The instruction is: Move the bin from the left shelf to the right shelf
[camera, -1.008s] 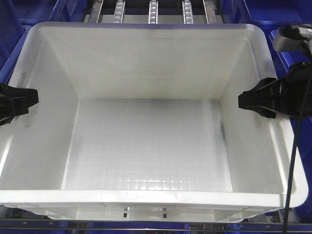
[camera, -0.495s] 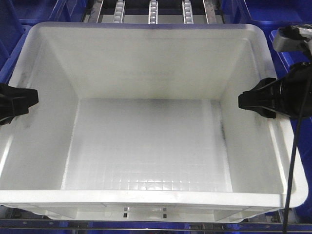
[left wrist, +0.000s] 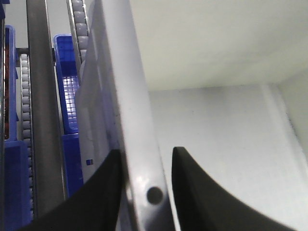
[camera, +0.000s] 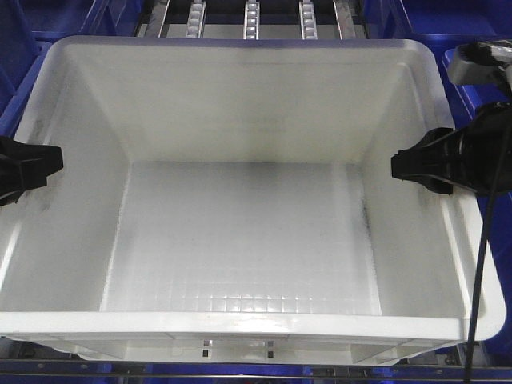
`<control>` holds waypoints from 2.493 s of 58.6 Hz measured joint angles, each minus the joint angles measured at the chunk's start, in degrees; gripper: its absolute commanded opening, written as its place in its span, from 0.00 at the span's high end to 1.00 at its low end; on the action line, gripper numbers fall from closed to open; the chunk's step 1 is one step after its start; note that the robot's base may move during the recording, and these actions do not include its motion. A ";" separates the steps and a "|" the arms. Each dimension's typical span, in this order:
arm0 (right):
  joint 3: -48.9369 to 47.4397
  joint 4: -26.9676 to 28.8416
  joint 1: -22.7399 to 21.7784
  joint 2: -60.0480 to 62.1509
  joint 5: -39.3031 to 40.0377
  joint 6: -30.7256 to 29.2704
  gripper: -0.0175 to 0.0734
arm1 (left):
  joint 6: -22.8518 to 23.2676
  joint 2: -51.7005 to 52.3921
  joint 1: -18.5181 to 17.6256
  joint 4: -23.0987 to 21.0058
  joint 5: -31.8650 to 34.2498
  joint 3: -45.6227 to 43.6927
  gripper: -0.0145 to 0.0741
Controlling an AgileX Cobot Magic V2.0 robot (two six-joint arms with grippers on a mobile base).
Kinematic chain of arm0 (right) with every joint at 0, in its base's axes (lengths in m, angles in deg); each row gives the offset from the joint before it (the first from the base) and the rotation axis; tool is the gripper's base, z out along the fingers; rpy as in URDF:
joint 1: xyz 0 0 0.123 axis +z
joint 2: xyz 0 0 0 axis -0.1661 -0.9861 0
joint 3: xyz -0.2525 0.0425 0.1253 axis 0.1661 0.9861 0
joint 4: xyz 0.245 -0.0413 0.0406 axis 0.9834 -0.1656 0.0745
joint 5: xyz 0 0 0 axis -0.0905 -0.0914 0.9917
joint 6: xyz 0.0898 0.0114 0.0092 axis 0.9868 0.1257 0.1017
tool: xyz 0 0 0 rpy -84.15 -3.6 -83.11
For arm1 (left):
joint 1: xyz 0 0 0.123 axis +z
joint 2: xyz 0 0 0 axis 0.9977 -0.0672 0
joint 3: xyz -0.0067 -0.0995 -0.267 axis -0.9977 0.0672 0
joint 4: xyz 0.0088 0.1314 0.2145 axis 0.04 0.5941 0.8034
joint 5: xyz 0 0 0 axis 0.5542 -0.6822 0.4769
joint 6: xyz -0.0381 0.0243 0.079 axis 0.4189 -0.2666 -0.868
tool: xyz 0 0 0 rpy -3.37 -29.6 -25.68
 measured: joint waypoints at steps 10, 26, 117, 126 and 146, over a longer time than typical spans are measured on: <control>0.00 0.00 0.00 0.00 0.00 0.00 0.81 | 0.00 0.00 0.00 0.00 0.00 0.00 0.84; 0.00 0.00 0.00 0.00 0.00 0.00 0.81 | 0.00 0.00 0.00 -0.02 0.00 0.00 0.84; 0.00 0.00 0.00 0.00 -0.39 0.00 0.81 | 0.00 0.02 0.06 -0.19 -0.05 0.06 0.84; 0.00 0.00 0.00 0.00 -0.39 0.00 0.81 | 0.00 0.02 0.06 -0.25 -0.05 0.06 0.84; 0.00 0.00 0.00 0.00 -0.39 0.00 0.81 | 0.00 0.02 0.06 -0.30 -0.05 0.06 0.84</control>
